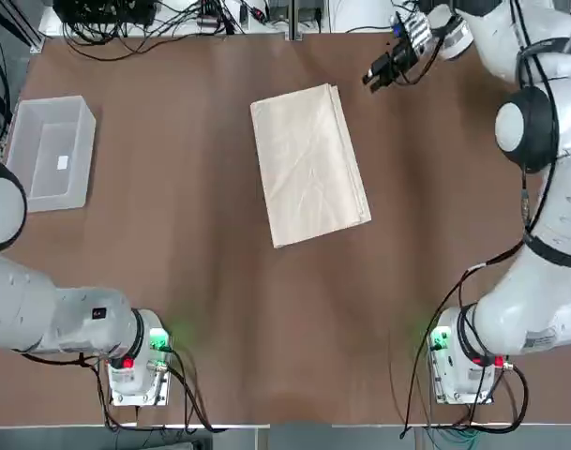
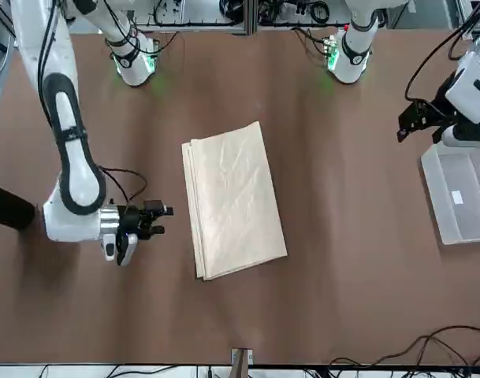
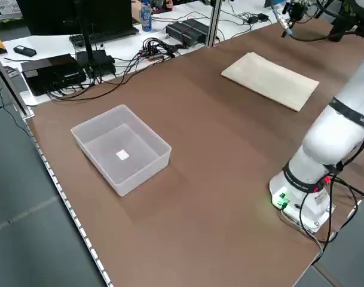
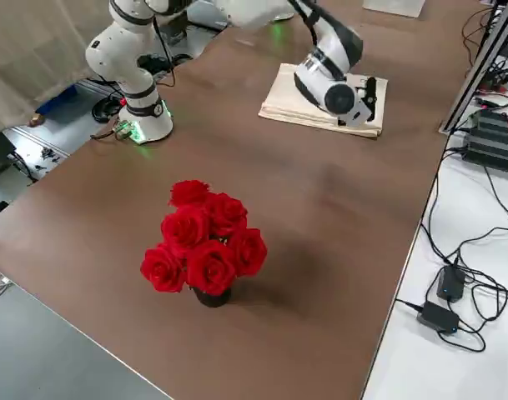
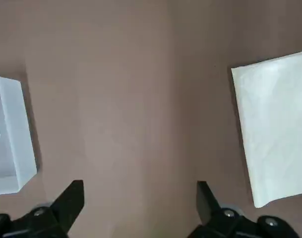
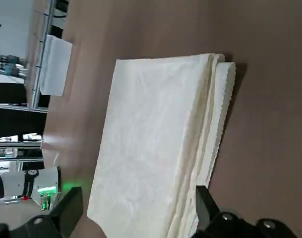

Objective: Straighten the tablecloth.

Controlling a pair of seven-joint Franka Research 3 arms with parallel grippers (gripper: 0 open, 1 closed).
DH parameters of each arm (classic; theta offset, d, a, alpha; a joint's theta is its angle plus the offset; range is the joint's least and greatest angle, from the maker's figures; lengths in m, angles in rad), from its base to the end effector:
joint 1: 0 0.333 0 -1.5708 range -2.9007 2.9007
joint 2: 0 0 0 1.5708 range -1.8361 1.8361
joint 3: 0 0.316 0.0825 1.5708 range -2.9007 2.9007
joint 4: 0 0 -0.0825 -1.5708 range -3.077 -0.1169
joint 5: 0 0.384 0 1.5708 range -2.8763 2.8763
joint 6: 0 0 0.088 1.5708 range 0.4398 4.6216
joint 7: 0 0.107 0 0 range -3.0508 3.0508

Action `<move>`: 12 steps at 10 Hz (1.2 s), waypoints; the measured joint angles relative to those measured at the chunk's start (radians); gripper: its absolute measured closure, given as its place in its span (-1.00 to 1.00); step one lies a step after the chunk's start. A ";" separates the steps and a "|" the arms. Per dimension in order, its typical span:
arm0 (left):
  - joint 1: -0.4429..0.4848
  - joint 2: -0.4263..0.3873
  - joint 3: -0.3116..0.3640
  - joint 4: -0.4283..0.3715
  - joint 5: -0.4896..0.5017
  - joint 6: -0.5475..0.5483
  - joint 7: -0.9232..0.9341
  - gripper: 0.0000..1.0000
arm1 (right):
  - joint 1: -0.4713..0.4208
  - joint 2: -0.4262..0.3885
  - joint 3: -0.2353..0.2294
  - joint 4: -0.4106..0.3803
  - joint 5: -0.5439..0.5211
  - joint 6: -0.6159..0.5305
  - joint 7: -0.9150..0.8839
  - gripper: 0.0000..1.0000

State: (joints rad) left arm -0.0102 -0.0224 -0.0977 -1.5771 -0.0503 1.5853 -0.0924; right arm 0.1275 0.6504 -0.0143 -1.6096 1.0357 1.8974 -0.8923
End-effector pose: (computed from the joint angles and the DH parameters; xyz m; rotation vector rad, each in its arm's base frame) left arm 0.5455 -0.0651 0.6352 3.0903 -0.0240 0.0395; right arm 0.6612 0.1397 0.2499 -2.1370 -0.4992 -0.0450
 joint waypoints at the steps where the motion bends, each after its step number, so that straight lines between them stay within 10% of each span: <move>1: -0.025 -0.002 0.034 0.000 0.000 -0.001 0.007 -0.99 | -0.002 0.028 0.001 -0.001 0.035 -0.001 -0.062 -1.00; 12: -0.046 -0.002 0.080 -0.002 0.000 -0.004 0.052 -0.99 | 0.076 0.144 0.015 -0.116 0.265 0.135 -0.320 -1.00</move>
State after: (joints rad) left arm -0.0566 -0.0247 -0.0174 -1.5792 -0.0504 1.5818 -0.0404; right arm 0.2034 0.7944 0.0008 -1.7260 1.3003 2.0320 -1.2122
